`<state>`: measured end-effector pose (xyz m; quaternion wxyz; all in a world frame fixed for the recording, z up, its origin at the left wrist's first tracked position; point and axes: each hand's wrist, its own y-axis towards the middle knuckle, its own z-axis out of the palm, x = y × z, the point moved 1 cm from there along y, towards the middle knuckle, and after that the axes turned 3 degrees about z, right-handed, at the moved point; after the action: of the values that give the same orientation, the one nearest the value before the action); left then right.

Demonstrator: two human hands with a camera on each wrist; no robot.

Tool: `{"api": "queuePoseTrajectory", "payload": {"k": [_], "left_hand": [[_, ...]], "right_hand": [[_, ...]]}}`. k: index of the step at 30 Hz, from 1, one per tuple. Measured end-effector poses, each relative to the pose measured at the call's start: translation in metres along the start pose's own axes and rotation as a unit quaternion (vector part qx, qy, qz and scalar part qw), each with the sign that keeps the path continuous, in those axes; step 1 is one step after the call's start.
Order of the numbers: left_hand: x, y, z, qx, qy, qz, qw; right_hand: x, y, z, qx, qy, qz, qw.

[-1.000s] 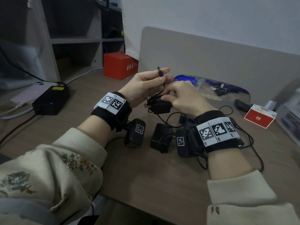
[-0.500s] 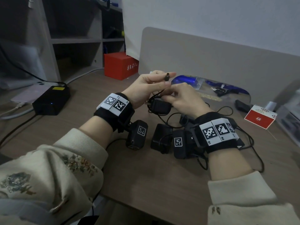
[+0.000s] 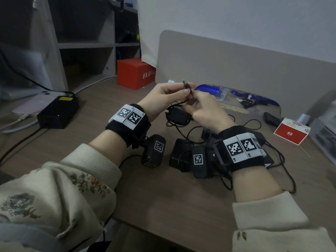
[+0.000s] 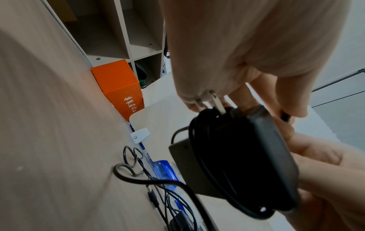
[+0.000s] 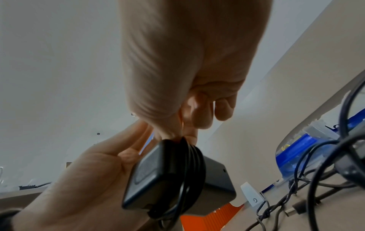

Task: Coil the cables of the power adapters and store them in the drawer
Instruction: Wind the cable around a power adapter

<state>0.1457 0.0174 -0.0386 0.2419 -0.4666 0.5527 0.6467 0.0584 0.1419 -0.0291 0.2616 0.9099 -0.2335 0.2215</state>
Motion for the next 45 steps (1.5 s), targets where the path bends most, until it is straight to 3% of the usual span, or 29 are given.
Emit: {"api": "queuePoseTrajectory", "payload": {"k": [10,14,17,21,25,34,40,45], "left_hand": [[0.002,0.001,0.0,0.018,-0.011,-0.016,1.0],[-0.005,0.002,-0.002,-0.087,0.035,0.002,0.996],[-0.001,0.005,-0.01,-0.151,0.072,-0.049,0.985],[0.006,0.006,-0.006,-0.067,0.04,-0.169,0.982],[0.005,0.003,0.006,-0.003,0.001,-0.183,0.983],[0.004,0.001,0.007,-0.041,-0.074,-0.143,0.986],[-0.002,-0.002,0.009,-0.041,-0.137,-0.133,0.981],[-0.003,-0.002,0.005,-0.048,-0.191,-0.133,0.971]], "right_hand": [[-0.003,0.001,0.001,-0.049,0.0,-0.019,0.999],[-0.005,0.003,-0.001,-0.086,0.015,-0.005,0.996],[-0.007,0.005,-0.003,-0.144,0.021,0.008,0.989],[-0.01,0.006,-0.006,-0.211,0.05,0.017,0.976],[-0.006,0.006,-0.006,-0.218,0.097,0.013,0.971],[-0.005,0.005,-0.003,-0.169,0.223,0.02,0.96],[-0.01,0.007,-0.005,-0.192,0.288,0.105,0.932],[-0.015,0.007,-0.007,-0.219,0.278,0.12,0.928]]}}
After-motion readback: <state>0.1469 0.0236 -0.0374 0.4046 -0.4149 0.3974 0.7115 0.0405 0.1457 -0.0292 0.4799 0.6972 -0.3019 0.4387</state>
